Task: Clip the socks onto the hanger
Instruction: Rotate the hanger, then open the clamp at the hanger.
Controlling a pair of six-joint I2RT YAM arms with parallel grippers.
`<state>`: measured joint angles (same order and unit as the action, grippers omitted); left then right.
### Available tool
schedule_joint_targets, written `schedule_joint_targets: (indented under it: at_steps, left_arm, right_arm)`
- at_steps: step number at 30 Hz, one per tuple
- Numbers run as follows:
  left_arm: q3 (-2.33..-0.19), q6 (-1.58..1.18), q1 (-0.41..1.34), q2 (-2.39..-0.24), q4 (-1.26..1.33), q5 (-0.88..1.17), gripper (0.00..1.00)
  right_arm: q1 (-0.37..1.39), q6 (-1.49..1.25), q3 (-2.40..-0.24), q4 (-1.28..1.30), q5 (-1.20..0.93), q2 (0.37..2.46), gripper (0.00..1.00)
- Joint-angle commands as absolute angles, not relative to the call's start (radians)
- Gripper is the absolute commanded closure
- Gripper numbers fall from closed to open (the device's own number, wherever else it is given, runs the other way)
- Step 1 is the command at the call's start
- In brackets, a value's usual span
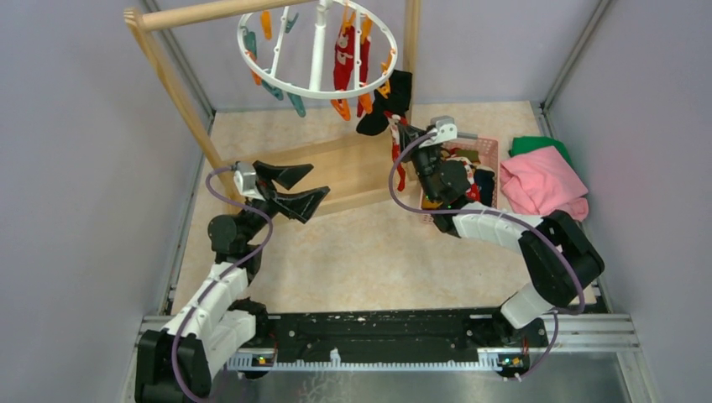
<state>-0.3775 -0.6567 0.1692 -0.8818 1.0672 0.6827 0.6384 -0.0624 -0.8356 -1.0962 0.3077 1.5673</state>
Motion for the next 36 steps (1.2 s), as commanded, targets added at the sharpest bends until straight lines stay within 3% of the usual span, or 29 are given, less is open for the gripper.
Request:
schedule_joint_targets:
  at_steps: [1, 7, 15, 21, 28, 36]
  left_arm:
    - [-0.431, -0.696, 0.174, -0.906, 1.175, 0.724, 0.05]
    - [-0.472, -0.717, 0.224, -0.928, 1.159, 0.716, 0.06]
    - [-0.666, -0.652, 0.375, -0.929, 0.796, 0.585, 0.05]
    - [-0.781, -0.686, 0.440, -0.962, 0.675, 0.466, 0.05]
    - [-0.917, -0.809, 0.449, -1.108, 0.597, 0.436, 0.04]
    - [-1.030, -0.691, 0.449, -1.166, 0.473, 0.342, 0.02]
  right_arm:
    - [0.631, -0.093, -0.802, -1.124, 0.190, 1.485, 1.00]
    - [0.629, -0.093, -0.755, -1.119, 0.143, 1.451, 1.00]
    - [0.608, -0.123, -0.731, -1.122, 0.118, 1.437, 1.00]
    - [0.597, -0.150, -0.725, -1.138, 0.099, 1.444, 1.00]
    - [0.591, -0.183, -0.728, -1.150, 0.080, 1.465, 1.00]
    - [0.571, -0.219, -0.741, -1.137, 0.066, 1.478, 1.00]
